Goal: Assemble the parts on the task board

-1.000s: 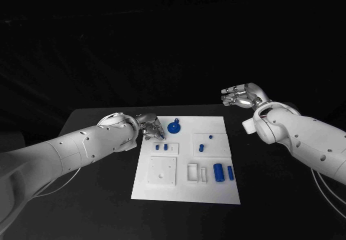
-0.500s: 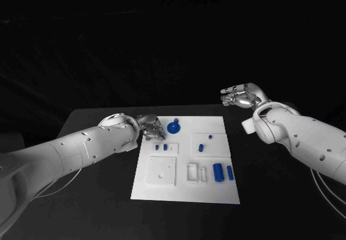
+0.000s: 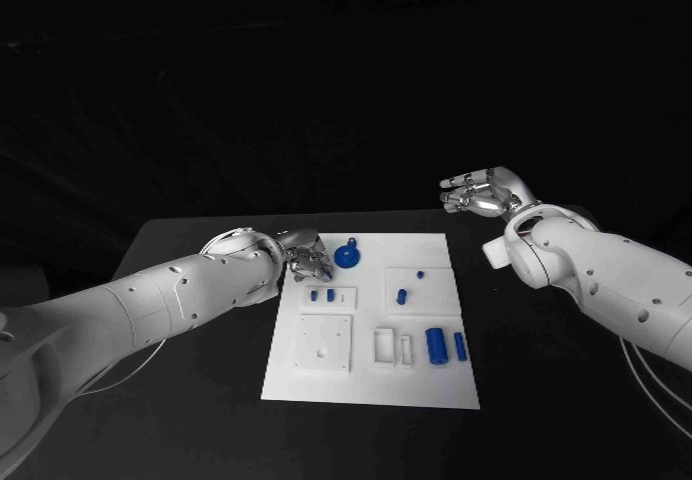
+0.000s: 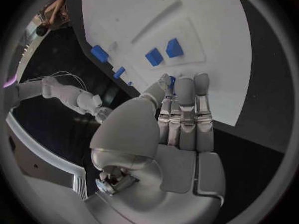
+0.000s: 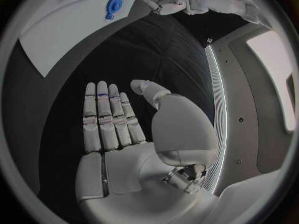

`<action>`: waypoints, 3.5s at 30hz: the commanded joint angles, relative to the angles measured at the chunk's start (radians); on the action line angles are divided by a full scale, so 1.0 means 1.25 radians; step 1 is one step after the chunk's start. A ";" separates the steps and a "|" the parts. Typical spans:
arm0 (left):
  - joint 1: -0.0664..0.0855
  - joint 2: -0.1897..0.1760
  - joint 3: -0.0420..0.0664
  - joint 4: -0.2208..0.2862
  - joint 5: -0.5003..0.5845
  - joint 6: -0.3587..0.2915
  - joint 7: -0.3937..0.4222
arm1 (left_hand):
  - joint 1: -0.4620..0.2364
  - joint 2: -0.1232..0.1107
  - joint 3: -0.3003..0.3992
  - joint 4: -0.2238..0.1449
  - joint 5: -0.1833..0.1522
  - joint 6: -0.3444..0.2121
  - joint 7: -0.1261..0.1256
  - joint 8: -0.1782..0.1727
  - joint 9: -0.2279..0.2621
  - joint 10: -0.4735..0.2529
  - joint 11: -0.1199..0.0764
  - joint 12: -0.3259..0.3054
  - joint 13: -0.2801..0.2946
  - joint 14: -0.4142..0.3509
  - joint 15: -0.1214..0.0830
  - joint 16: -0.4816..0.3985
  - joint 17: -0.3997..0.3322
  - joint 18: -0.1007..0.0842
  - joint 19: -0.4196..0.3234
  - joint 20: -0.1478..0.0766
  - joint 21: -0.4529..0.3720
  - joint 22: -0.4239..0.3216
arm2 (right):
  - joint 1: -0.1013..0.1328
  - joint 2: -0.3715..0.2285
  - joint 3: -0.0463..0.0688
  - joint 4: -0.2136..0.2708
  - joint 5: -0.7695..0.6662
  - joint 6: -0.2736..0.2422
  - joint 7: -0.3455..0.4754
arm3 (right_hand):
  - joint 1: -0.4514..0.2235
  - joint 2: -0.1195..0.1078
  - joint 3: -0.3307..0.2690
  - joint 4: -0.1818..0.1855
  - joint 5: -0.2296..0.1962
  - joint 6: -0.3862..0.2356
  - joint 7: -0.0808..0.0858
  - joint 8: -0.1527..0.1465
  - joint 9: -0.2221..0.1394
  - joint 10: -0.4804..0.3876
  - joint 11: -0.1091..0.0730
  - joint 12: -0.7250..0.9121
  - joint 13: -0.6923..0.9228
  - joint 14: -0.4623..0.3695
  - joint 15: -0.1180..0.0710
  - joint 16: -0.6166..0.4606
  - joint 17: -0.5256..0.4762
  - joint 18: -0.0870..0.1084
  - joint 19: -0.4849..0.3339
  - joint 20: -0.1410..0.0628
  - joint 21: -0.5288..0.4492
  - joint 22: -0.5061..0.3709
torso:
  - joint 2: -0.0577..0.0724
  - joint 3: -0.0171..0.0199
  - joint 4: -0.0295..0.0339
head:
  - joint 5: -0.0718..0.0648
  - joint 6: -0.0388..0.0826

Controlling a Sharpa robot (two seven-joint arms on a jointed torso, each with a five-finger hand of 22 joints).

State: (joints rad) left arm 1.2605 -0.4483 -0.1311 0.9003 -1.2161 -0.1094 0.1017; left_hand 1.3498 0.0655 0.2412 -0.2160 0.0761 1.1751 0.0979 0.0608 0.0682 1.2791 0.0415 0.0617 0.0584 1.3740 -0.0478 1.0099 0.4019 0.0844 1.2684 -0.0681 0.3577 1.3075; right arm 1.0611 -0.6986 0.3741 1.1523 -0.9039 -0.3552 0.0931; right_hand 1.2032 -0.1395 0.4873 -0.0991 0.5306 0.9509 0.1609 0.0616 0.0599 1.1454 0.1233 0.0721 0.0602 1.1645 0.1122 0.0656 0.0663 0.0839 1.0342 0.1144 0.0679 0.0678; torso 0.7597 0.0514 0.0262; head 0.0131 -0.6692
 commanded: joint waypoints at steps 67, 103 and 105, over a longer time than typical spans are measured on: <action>-0.021 0.005 -0.015 -0.023 -0.039 -0.036 -0.004 | -0.004 -0.025 0.024 -0.023 -0.002 -0.157 -0.012 -0.001 -0.006 -0.001 0.000 -0.003 0.000 0.001 0.000 -0.008 0.000 0.007 -0.009 0.002 0.012 0.015 | -0.002 0.006 0.000 -0.005 0.001 0.015 0.011 | -0.002 -0.002 0.000 0.004 0.003 0.002 0.000 -0.001 0.001 -0.004 0.001 -0.003 -0.001 0.001 0.002 -0.002 -0.001 0.002 -0.002 0.000 0.002 -0.001 | 0.000 -0.0010 0.0008 | -0.001 -0.003; 0.008 -0.139 0.023 0.094 0.471 -0.146 0.196 | -0.012 -0.027 0.048 0.031 -0.009 -0.094 0.029 0.004 -0.001 -0.079 0.035 0.001 0.001 -0.063 0.034 -0.291 -0.152 0.007 -0.075 0.034 -0.131 -0.078 | -0.010 -0.003 -0.006 0.001 -0.270 0.131 -0.015 | 0.075 0.043 -0.067 -0.088 -0.078 0.125 -0.022 0.001 0.002 0.005 -0.023 -0.012 -0.002 0.279 -0.102 0.123 0.116 0.032 0.271 -0.119 0.178 0.073 | -0.008 -0.0041 0.0049 | -0.030 0.018; 0.008 -0.158 0.024 0.127 0.512 -0.145 0.216 | -0.012 -0.027 0.043 0.039 -0.011 -0.095 0.030 0.004 -0.001 -0.085 0.039 0.001 0.000 -0.067 0.042 -0.362 -0.178 0.006 -0.088 0.042 -0.163 -0.105 | -0.011 -0.003 -0.011 0.007 -0.329 0.130 -0.044 | 0.069 0.041 -0.071 -0.089 -0.091 0.128 -0.025 0.000 0.002 0.014 -0.027 -0.012 -0.002 0.276 -0.107 0.172 0.155 0.032 0.278 -0.125 0.204 0.090 | -0.010 -0.0060 0.0063 | -0.035 0.015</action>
State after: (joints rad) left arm 1.2689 -0.6405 -0.1027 1.0407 -0.7374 -0.2661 0.2638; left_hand 1.3391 0.0291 0.2933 -0.1714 0.0665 1.0623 0.1318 0.0689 0.0676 1.1773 0.0898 0.0618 0.0586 1.2942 0.0024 0.5723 0.1844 0.1013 1.1641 -0.0175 0.1613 1.1816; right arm 1.0488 -0.7027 0.3616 1.1555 -1.1535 -0.2025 0.1053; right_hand 1.2925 -0.0848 0.3995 -0.2093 0.4179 1.1083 0.1322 0.0638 0.0630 1.1588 0.0882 0.0614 0.0583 1.4657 -0.0176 0.2688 0.2501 0.1154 1.3780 -0.0396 0.3163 0.1761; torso 0.7514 0.0472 0.0308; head -0.0236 -0.6473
